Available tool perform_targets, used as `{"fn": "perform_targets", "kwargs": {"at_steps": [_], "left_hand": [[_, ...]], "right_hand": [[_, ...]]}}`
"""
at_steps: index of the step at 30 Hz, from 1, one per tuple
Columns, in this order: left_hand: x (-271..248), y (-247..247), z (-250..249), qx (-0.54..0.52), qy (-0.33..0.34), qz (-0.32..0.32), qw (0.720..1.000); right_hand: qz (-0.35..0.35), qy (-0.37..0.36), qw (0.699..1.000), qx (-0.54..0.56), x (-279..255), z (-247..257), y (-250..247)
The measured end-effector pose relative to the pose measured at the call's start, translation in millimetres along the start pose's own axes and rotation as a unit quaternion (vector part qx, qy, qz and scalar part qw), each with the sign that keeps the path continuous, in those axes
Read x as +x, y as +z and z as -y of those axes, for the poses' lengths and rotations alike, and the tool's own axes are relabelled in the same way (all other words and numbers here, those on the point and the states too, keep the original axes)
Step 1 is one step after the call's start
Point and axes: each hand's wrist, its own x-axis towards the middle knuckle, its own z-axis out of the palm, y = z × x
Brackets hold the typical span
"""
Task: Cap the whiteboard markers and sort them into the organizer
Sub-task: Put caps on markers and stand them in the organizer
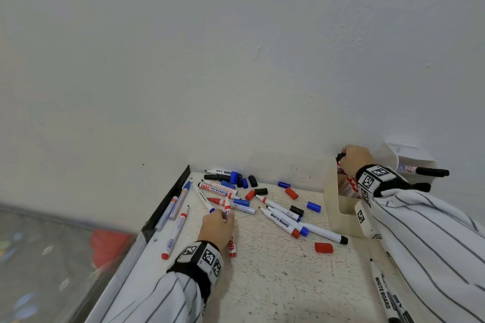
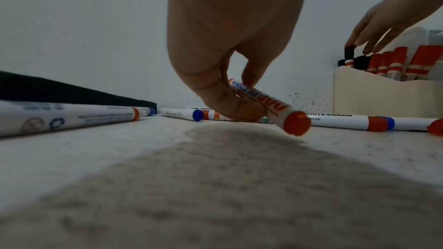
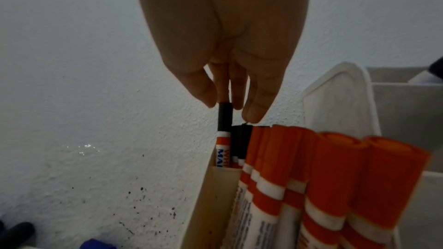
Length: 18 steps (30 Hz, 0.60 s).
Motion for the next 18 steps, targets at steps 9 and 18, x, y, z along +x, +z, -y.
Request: {"fn": "perform_targets", "kwargs": {"at_steps": [9,18], "left_hand": [[1.1,3.4,1.6,0.007,-0.001,-0.006,1.000],[4.1,5.7,2.7,-0.002,-0.001,-0.014,1.000]], "right_hand": [[0.022,0.001,0.999,-0.040,-5.2,1.4,2.6],[0.026,-0.004,0.999,-0.042,-9.6,0.4,2.3]]}}
